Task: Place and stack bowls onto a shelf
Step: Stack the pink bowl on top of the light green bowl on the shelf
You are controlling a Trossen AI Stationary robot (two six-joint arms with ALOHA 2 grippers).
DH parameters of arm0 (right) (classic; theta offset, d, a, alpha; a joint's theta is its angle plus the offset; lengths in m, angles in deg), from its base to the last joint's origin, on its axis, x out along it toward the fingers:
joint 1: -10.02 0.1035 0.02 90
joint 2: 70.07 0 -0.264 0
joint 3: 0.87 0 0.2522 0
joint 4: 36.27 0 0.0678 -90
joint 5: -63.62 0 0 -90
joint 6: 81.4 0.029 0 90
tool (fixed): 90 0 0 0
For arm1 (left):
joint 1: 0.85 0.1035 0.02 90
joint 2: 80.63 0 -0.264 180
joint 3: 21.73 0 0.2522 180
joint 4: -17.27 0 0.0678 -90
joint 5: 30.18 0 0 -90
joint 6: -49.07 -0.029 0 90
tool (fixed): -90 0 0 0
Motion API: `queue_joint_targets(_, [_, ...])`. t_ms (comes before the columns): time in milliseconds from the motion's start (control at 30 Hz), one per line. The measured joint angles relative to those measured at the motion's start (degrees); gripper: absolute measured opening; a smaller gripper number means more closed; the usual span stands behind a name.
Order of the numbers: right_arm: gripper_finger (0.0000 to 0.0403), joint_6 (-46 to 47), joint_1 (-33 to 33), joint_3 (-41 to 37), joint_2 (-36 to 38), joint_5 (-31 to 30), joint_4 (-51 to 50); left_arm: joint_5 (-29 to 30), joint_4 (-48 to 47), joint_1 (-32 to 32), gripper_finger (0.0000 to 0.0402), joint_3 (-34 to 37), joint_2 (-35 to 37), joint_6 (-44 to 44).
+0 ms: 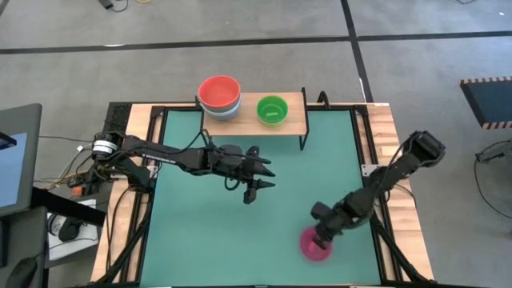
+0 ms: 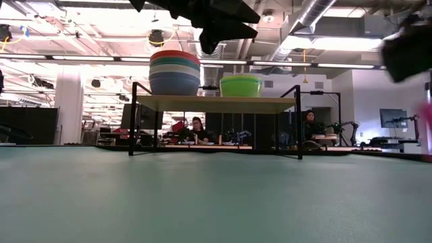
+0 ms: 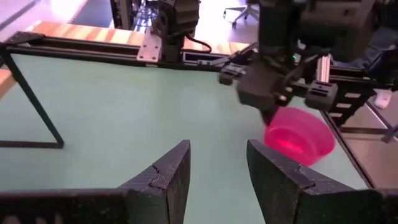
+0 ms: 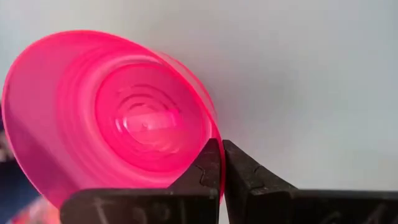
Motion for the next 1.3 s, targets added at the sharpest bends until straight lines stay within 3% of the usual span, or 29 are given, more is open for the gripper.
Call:
queue_joint_targets(233, [0.0026,-3.7,-9.7,9.1,0.0,-12.1,-12.0,-4.7,0.3,0.3,0.0141,0.0,0.0,3.8])
queue_joint_targets(500, [0.0026,-13.6,-17.5,21.4,0.0,-26.4,-21.1,-6.1,0.5,0.3,0.0141,0.0,-0.2,3.8])
queue_joint_targets(900, [0.0025,-25.3,-30.3,28.5,0.0,-30.7,-28.6,3.1,1.0,0.3,0.0141,0.1,1.8,4.5])
queue_joint_targets(1300, [0.0026,-37.5,-41.7,39.3,0.0,-31.6,-27.4,17.0,1.3,1.4,0.0141,0.1,18.1,-10.9])
